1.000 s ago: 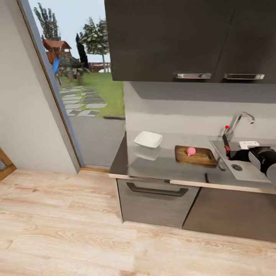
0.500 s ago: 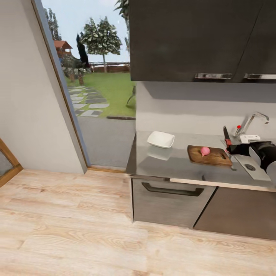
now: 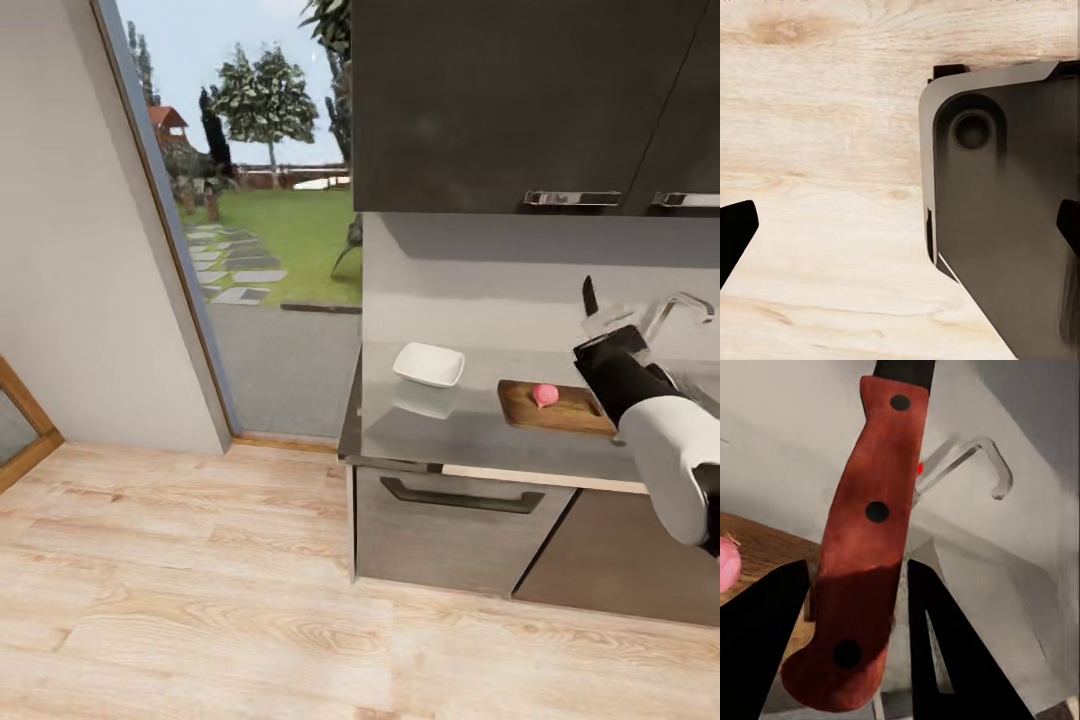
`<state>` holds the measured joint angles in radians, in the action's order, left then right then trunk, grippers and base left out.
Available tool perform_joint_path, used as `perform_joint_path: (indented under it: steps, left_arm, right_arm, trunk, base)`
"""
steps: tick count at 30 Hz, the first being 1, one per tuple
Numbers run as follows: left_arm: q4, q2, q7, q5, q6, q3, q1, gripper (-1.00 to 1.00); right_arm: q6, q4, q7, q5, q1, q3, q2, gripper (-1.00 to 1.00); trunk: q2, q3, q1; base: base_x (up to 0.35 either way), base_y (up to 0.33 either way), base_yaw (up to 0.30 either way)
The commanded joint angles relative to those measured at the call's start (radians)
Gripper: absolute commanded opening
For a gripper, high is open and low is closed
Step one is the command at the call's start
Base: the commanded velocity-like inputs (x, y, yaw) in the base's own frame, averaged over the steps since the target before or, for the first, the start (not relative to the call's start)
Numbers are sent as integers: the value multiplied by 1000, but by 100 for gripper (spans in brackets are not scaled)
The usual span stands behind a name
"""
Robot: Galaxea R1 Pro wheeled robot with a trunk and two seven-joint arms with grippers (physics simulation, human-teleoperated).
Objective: In the kitchen, take the Vidalia onion out of the sink, dice it on the chopping board with the paring knife, put the diced onion into the bowl on the countertop, then place both the paring knife and the chopping board into the sink.
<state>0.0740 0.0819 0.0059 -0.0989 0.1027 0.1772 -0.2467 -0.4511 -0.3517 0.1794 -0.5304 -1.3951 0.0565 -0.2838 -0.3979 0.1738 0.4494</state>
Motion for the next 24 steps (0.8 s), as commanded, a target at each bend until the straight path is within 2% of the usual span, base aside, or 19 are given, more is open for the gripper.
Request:
perform_joint_path:
  steps: [1, 2, 5, 8, 13, 21, 24]
  left_arm:
    - [4, -1, 0, -10, 8, 8, -2, 100]
    - [4, -2, 0, -10, 8, 8, -2, 100]
    - [4, -2, 0, -10, 8, 8, -2, 100]
    - [4, -2, 0, -10, 8, 8, -2, 100]
    - [4, -2, 0, -10, 8, 8, -2, 100]
    - [4, -3, -1, -10, 8, 8, -2, 100]
    - [4, -3, -1, -10, 8, 8, -2, 100]
  right_arm:
    - [-7, 3, 52, -67, -1, 11, 24, -100]
    - [-6, 8, 95, -134, -1, 14, 47, -100]
    - [-7, 14, 120, -180, -1, 16, 74, -100]
    - [-8, 40, 129, -194, -1, 17, 100, -100]
    - [-6, 120, 152, -206, -1, 17, 119, -100]
    - [-4, 159, 156, -212, -1, 17, 117, -100]
    - [1, 192, 157, -233, -1, 17, 115, -100]
  trunk:
    - [-2, 2, 1]
    - [-2, 2, 1]
    - [-2, 2, 1]
    - [-2, 2, 1]
    - [-2, 2, 1]
    - [-2, 2, 1]
    - [-2, 2, 1]
  base:
    - [0, 0, 0]
    - [0, 0, 0]
    - [0, 0, 0]
    - [0, 0, 0]
    - [0, 0, 0]
    - [0, 0, 0]
    - [0, 0, 0]
